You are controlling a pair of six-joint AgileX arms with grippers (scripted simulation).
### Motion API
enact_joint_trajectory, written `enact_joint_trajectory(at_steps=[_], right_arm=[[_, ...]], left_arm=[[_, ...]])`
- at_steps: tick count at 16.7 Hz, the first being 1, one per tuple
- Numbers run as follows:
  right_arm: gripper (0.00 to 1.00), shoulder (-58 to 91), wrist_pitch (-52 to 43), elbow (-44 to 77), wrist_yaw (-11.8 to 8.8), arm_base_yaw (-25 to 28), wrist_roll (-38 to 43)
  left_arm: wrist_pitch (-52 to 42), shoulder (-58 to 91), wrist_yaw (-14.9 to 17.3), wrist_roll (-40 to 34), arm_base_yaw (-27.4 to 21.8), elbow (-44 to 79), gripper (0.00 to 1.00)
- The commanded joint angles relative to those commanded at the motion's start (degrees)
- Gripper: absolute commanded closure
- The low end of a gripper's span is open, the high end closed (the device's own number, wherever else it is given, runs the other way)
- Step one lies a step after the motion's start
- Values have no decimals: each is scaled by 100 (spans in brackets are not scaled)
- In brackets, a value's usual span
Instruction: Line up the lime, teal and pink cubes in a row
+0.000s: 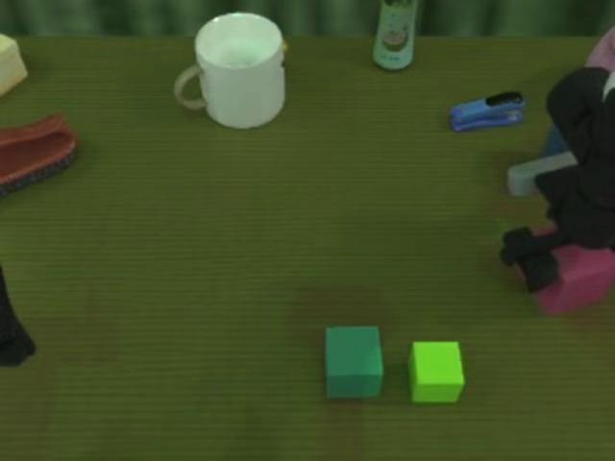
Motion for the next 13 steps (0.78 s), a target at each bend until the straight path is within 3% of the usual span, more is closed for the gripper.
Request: enact_joint_trajectory(at_steps=[10, 13], right_arm=[[100, -65, -44, 32, -6, -7, 7], [100, -205, -458, 303, -10, 9, 1]], left_arm=[[0, 0, 0, 0, 0, 0, 0], [0, 0, 0, 0, 0, 0, 0]])
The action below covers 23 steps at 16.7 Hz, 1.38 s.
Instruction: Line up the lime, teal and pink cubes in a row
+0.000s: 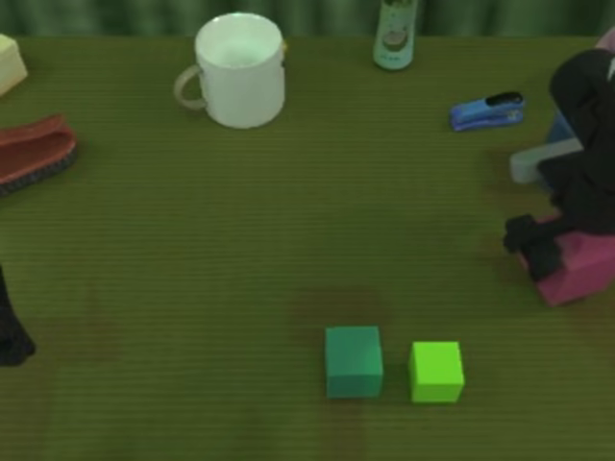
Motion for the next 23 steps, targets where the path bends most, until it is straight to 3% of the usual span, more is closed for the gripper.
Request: enact_joint_trajectory(at_steps=[5, 12, 16, 23], right_arm=[[100, -391, -974, 562, 1, 26, -7], [100, -268, -1095, 777, 1, 184, 197], [100, 315, -1524, 1720, 14, 1035, 1284], [100, 1619, -2546, 3927, 29, 3222, 4655]], left_arm=[[0, 0, 0, 0, 0, 0, 0], [0, 0, 0, 0, 0, 0, 0], [0, 0, 0, 0, 0, 0, 0], [0, 0, 0, 0, 0, 0, 0]])
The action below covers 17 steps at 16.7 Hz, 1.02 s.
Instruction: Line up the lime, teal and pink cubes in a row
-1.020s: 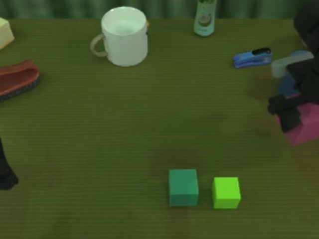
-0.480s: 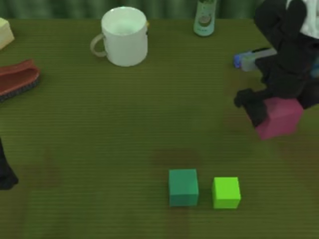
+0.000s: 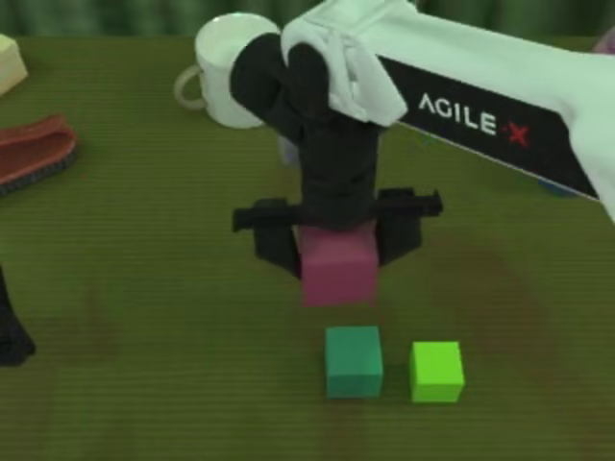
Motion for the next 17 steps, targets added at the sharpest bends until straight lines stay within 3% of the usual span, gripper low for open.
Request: enact_joint_trajectory(at_steps=[3, 6, 13, 17], right_arm=[[100, 386, -319, 785, 15, 821, 1132], [100, 580, -486, 1253, 36, 1319, 1721], [100, 573, -396, 1213, 32, 1388, 1799], [100, 627, 464, 426, 33, 1391, 1815]], left_arm=[[0, 0, 0, 0, 0, 0, 0], [0, 0, 0, 0, 0, 0, 0], [0, 0, 0, 0, 0, 0, 0], [0, 0, 0, 0, 0, 0, 0]])
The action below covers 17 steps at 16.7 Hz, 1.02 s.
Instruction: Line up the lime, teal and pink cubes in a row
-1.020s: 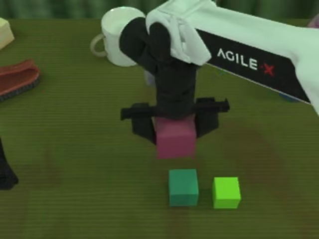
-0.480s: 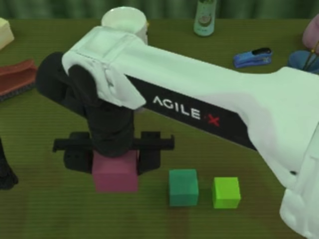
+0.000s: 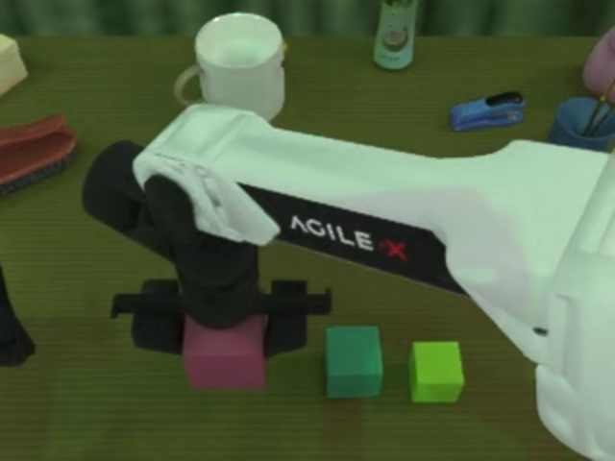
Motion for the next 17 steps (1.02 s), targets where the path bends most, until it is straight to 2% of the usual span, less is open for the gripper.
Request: enact_joint_trajectory(at_steps=[3, 7, 17], right_arm=[[100, 52, 501, -483, 7, 18, 6], [100, 66, 548, -529, 8, 23, 10], [25, 66, 548, -529, 8, 23, 10]], left_arm=[[0, 0, 0, 0, 0, 0, 0], [0, 0, 0, 0, 0, 0, 0], [0, 0, 0, 0, 0, 0, 0]])
